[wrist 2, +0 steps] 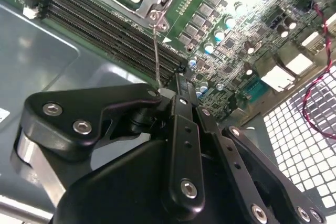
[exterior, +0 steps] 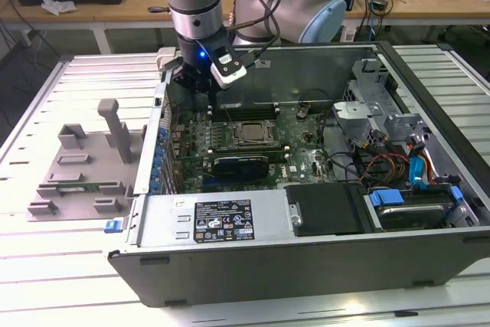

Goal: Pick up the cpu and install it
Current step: 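Install the first cpu locking lever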

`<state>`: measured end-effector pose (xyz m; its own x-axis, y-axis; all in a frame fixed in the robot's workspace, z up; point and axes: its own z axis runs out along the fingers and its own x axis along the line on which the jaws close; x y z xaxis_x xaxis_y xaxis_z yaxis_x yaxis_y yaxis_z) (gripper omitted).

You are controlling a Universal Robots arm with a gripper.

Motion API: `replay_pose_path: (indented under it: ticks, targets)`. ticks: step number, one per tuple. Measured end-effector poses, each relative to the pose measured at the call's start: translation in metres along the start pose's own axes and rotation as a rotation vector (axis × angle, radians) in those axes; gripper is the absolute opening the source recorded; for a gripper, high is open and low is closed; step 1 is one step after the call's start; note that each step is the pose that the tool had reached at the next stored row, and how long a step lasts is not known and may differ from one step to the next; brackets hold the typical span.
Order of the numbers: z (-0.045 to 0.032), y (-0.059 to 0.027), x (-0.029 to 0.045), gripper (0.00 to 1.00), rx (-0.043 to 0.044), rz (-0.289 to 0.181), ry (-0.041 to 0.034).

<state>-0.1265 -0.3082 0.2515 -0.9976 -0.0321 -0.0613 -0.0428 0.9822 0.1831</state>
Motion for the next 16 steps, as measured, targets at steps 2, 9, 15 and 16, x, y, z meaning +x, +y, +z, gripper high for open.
replay_pose_path:
  ticks: [2,9,15,16]
  targets:
    - [0.0000,-0.0001,-0.0003,0.11,-0.0008,0.000,0.0001]
    - [0.0004,-0.0038,-0.0179,0.11,-0.0006,0.000,0.0001]
    - [0.0008,-0.0086,-0.0373,0.11,-0.0007,0.000,0.0004]
    - [0.0009,-0.0094,-0.0407,0.11,-0.0007,0.000,0.0004]
